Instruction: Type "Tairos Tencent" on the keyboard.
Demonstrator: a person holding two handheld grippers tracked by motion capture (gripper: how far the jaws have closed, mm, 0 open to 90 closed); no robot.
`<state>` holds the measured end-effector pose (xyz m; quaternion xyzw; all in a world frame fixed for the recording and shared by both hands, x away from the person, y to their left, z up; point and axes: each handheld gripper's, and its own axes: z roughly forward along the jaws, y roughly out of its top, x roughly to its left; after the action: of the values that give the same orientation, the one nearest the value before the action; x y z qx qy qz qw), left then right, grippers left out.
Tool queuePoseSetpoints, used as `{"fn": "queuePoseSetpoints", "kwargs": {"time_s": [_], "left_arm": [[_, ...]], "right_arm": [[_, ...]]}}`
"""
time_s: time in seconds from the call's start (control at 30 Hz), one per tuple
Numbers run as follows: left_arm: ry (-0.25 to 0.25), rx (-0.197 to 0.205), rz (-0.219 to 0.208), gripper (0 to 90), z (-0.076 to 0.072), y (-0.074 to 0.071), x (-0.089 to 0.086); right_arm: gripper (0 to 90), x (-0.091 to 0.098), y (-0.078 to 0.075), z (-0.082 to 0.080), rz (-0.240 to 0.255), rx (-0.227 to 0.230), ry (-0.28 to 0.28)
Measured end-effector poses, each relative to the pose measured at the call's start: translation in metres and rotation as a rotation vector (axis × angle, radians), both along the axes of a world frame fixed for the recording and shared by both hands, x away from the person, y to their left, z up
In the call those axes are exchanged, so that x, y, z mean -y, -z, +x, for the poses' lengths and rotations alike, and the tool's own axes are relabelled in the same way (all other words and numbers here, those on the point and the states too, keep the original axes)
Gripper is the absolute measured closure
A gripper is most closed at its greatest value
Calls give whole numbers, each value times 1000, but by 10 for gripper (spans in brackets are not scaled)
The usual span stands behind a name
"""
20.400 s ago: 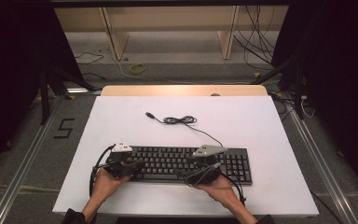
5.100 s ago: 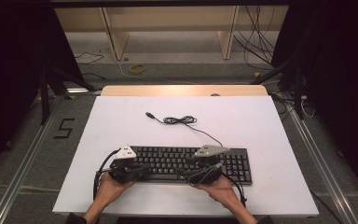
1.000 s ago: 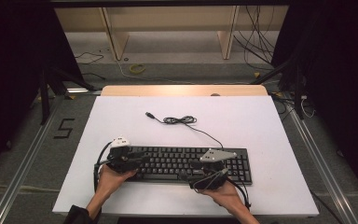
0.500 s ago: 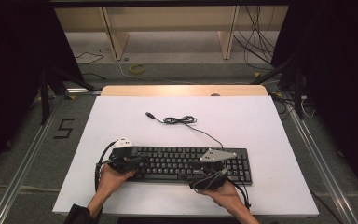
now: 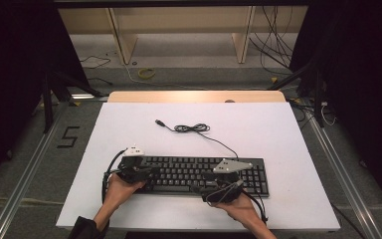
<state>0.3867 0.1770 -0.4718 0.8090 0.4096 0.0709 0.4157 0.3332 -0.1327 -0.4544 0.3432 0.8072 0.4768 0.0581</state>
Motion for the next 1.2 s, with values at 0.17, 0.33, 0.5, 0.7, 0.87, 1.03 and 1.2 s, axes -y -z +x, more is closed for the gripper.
{"fn": "queuePoseSetpoints", "kwargs": {"time_s": [0.17, 0.33, 0.5, 0.7, 0.87, 1.03, 1.2], "left_arm": [[-3, -8, 1, 893, 2, 0, -2], [-7, -18, 10, 893, 4, 1, -1], [-20, -24, 22, 893, 6, 4, -1], [-27, -21, 51, 895, 6, 7, 2], [-22, -16, 49, 895, 6, 7, 1], [-49, 1, -25, 870, 6, -2, -7], [-41, -5, -48, 790, 5, -5, -10]], "right_arm": [[354, 0, 0, 0, 0, 1, -3], [353, 0, 0, 0, 2, 3, -5], [353, 0, 0, 0, 0, 2, -4], [353, 0, 0, -1, 1, 3, -4], [353, -1, -1, -1, 1, 5, -3], [353, 0, -1, -1, 2, 6, -2], [354, -1, -1, -1, 2, 8, 1]]}}
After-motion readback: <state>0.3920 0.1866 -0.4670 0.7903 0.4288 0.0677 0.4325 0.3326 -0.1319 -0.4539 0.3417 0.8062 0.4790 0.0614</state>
